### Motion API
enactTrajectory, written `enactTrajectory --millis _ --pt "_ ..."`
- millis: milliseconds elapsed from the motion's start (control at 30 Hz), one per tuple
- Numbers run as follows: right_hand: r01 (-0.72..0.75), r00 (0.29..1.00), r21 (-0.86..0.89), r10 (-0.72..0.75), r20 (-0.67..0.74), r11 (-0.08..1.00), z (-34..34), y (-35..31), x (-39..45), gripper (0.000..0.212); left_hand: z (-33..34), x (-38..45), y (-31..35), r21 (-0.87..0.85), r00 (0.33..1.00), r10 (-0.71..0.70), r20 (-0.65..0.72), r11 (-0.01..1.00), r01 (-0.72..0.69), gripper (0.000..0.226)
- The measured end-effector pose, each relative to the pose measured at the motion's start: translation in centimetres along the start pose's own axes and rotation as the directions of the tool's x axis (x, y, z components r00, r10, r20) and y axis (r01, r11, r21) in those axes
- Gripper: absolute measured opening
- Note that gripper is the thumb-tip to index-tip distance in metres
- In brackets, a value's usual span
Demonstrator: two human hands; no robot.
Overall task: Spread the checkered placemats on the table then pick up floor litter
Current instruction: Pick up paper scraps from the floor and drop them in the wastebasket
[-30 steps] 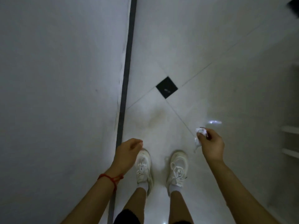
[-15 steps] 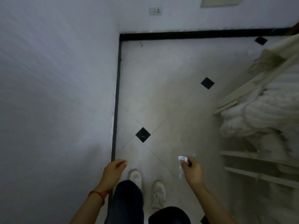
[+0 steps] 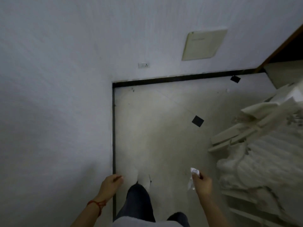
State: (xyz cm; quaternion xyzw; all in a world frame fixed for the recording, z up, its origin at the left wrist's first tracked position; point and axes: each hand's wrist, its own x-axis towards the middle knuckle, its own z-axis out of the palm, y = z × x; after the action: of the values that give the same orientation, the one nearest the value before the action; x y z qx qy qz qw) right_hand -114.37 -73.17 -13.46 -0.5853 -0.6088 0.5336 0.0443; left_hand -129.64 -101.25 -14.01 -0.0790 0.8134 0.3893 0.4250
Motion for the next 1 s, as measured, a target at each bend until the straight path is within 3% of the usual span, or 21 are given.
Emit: enactTrajectory --millis 200,433,733,833,1000 --pt "-0.011 0.998 0.023 0.012 -0.063 1.000 1.4 -7.9 4.7 0.021 -3.6 8.5 12.3 0.050 0.995 0.079 0.058 0.995 -0.082 0.015" --pt "-0.106 0.982 0.141 0.126 -0.139 0.984 0.6 -12.8 12.2 0.023 -1.2 17.4 26.7 0.059 0.981 0.149 0.124 0.986 -0.157 0.014" --pt "-0.123 0.989 0.128 0.132 -0.063 0.984 -0.6 -23.5 25.4 0.018 1.3 26.1 38.6 0.116 0.994 0.079 0.078 0.989 -0.088 0.020" --pt "-0.109 0.989 0.092 0.117 -0.089 0.990 -1.3 -26.8 30.2 0.017 2.0 29.0 42.3 0.150 0.995 0.058 0.075 0.986 -0.069 0.025" --pt "-0.095 0.972 0.181 0.130 -0.194 0.979 -3.6 -32.8 36.7 0.026 4.9 34.5 49.5 0.233 0.991 0.031 0.128 0.971 -0.061 0.027"
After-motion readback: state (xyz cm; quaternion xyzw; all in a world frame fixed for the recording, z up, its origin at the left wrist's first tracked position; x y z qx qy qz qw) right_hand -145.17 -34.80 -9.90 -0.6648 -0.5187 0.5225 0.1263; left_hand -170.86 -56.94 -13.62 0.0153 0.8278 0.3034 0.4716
